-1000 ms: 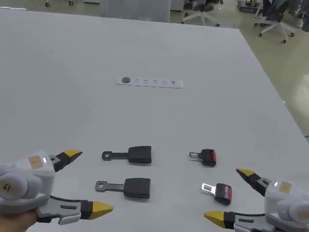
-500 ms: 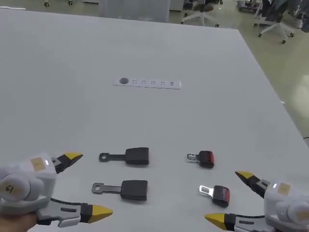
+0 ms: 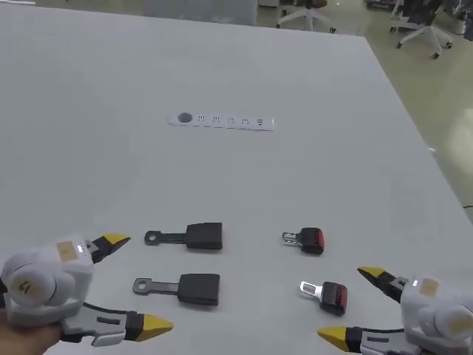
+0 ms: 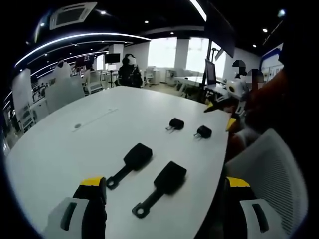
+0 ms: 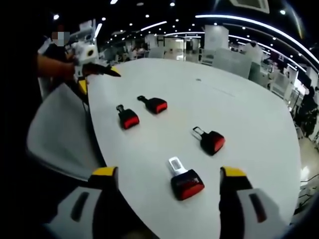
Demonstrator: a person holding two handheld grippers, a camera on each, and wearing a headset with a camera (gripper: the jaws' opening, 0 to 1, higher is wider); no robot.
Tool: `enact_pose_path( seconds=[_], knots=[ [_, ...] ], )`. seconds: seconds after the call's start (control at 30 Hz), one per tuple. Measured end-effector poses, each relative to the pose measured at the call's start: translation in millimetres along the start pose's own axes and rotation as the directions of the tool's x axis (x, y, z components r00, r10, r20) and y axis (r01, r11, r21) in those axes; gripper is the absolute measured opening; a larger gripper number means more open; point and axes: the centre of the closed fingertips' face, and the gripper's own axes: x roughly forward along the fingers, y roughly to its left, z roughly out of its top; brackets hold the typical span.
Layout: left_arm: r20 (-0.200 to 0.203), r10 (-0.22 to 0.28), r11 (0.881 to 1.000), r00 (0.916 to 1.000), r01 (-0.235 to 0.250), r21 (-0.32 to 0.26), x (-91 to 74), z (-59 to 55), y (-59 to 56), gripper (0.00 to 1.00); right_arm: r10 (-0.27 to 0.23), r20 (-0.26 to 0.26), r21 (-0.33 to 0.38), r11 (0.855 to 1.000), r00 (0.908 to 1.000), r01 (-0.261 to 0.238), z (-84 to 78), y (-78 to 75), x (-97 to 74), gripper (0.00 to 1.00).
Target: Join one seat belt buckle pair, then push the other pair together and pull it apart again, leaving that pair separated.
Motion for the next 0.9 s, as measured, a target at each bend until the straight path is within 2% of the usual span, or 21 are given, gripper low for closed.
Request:
enact_pose_path(
  seconds=[0.27, 0.47, 0.6, 0.67, 0.73, 0.9],
  knots=[
    [-0.051, -0.032, 0.999, 0.9982, 0.033, 0.016, 22.3, -11.8, -0.3, 0.98, 0.024, -0.059, -0.011, 1.000, 0.9979, -0.025, -13.5, -7.9, 5.4, 0.79],
    [-0.039, -0.058, 0.998, 0.9976, 0.057, -0.015, 39.9, -9.0, 2.6, 0.96, 0.047, -0.103, -0.012, 0.999, 0.9936, -0.048, -22.0, -17.1, 10.9, 0.73],
    [-0.051, -0.075, 0.997, 0.9959, 0.074, -0.024, 53.6, -11.0, 5.5, 0.94, 0.066, -0.113, -0.007, 0.998, 0.9914, -0.067, -25.7, -20.5, 14.8, 0.72],
    [-0.054, -0.086, 0.996, 0.9949, 0.084, -0.041, 58.9, -14.8, 7.5, 0.91, 0.078, -0.127, -0.007, 0.997, 0.9888, -0.080, -30.0, -22.2, 17.5, 0.71],
    [-0.076, -0.095, 0.994, 0.9926, 0.091, -0.054, 67.1, -21.0, 9.3, 0.91, 0.097, -0.144, -0.003, 0.995, 0.9849, -0.098, -35.0, -22.8, 20.5, 0.68],
    [-0.119, -0.135, 0.990, 0.9837, 0.130, -0.050, 79.2, -32.0, 3.3, 0.87, 0.126, -0.166, 0.001, 0.992, 0.9779, -0.128, -42.2, -26.2, 25.5, 0.66]
  ],
)
